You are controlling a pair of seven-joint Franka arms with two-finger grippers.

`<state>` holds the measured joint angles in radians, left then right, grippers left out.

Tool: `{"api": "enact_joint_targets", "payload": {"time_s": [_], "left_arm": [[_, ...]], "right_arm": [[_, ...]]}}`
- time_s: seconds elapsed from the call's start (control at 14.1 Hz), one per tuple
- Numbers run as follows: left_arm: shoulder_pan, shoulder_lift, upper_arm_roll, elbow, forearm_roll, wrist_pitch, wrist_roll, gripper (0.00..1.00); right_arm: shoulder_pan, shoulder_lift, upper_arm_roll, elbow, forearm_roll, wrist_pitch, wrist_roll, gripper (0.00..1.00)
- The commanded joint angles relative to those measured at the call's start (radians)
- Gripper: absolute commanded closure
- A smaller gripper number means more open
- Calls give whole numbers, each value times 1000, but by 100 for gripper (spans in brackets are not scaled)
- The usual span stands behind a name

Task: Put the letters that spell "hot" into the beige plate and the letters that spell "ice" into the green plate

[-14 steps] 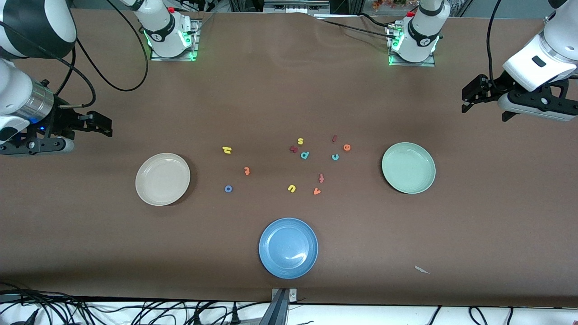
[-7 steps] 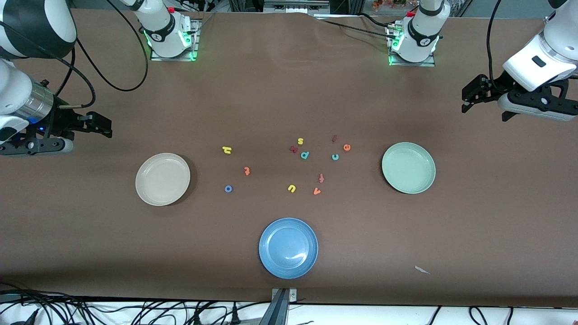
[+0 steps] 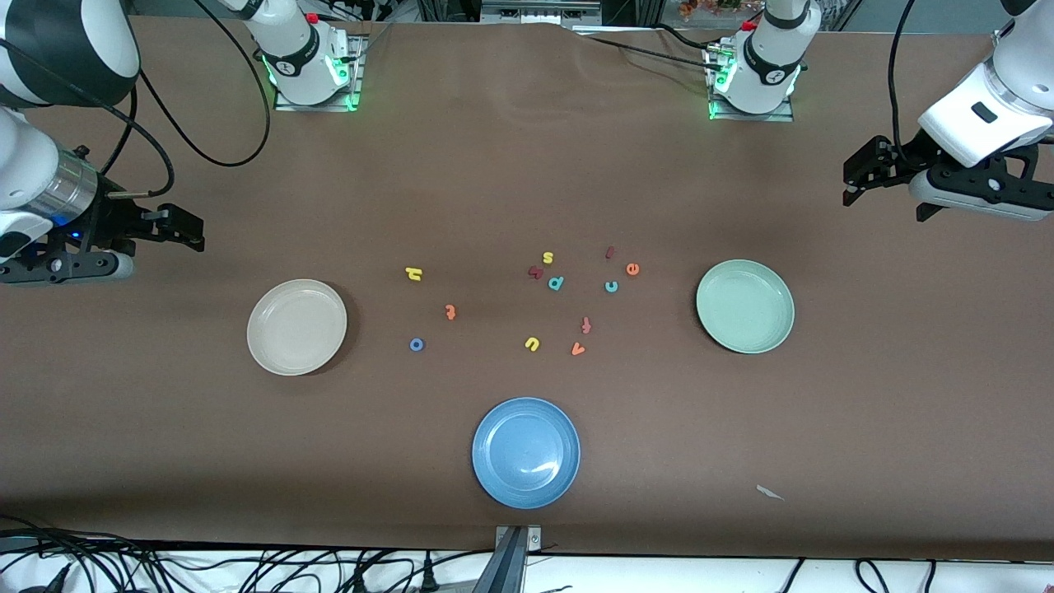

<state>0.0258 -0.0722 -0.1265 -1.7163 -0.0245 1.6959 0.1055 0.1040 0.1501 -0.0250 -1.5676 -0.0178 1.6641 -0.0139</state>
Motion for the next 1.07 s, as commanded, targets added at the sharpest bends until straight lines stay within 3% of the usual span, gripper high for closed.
{"api": "enact_joint_targets", "payload": {"time_s": [0.0, 1.0], "left_arm": [[35, 9, -1, 24, 5, -21, 17, 0], [37, 11, -1, 24, 5, -21, 17, 0]], "right_arm": [[-3, 5, 2, 12, 2, 0, 0, 0], [-3, 5, 2, 9, 2, 11, 2, 0]]}}
